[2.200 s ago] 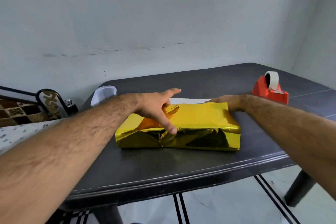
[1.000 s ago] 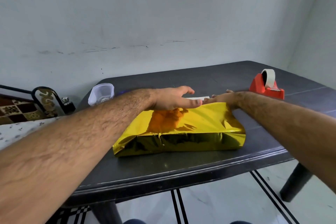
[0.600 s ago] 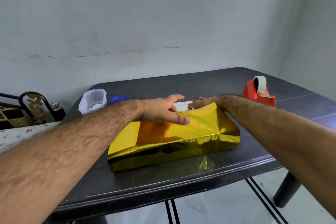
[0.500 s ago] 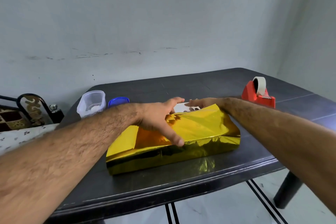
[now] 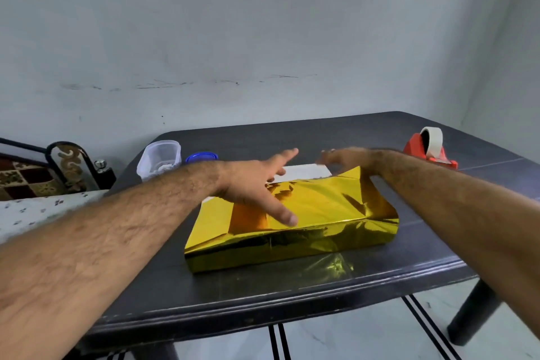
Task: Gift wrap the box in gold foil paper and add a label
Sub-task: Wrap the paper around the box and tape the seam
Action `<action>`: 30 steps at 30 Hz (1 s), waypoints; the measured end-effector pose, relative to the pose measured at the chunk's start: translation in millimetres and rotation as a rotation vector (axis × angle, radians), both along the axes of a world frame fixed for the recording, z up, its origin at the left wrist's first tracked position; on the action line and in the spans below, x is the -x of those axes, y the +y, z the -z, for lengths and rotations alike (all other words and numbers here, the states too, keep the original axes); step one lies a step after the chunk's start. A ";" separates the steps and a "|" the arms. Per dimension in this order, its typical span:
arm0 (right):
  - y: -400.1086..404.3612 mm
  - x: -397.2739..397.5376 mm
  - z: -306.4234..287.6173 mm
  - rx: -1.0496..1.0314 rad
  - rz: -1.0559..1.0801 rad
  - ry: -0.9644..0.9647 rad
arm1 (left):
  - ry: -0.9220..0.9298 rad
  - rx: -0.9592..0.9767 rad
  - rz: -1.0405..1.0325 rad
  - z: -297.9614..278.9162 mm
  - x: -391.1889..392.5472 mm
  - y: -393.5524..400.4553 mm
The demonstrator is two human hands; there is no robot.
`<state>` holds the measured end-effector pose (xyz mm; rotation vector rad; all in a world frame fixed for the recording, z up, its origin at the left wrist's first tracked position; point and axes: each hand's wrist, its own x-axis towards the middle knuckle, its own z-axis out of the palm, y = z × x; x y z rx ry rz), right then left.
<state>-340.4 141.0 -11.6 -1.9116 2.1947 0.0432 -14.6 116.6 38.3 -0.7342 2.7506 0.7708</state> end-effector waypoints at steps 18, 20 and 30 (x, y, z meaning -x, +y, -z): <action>57.0 -99.6 -31.1 -0.240 0.023 -0.293 | -0.080 0.456 -0.052 17.4 -12.0 39.1; 59.7 -93.2 -30.1 -0.249 0.145 -0.352 | -0.072 0.431 -0.067 17.2 -13.1 36.5; 59.0 -62.2 -19.0 -0.169 0.411 -0.279 | -0.068 0.449 -0.025 16.2 -14.3 34.9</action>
